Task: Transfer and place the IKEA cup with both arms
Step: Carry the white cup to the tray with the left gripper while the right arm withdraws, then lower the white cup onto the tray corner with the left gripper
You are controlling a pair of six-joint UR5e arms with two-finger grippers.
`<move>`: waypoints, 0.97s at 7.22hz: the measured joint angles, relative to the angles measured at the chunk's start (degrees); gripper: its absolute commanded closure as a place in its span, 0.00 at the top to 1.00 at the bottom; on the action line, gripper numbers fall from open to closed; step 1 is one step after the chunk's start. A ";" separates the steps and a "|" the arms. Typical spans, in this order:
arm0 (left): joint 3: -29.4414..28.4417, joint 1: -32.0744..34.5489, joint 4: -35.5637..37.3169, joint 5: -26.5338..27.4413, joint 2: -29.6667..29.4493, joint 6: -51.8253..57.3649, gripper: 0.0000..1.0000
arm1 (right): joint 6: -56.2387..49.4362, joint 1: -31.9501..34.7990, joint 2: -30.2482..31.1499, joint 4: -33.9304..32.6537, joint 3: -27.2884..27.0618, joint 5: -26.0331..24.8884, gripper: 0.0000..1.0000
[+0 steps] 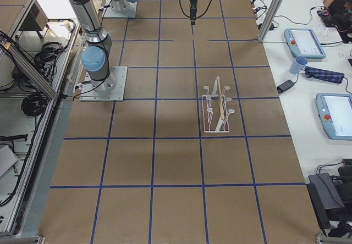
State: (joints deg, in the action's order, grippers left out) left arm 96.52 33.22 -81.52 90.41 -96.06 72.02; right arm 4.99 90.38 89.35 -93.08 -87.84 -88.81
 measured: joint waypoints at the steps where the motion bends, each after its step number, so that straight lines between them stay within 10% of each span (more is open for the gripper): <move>1: -3.29 -2.52 0.17 -0.09 -4.09 4.70 0.00 | -0.06 0.02 -0.08 0.06 0.11 0.03 1.00; 7: -15.24 -4.47 4.22 -1.54 -25.30 11.68 0.00 | -0.15 -0.02 -0.19 0.09 0.26 0.07 1.00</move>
State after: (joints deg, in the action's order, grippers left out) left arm 81.28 28.75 -77.30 88.86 -121.37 83.70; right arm 4.83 90.35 89.16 -92.98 -87.58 -88.75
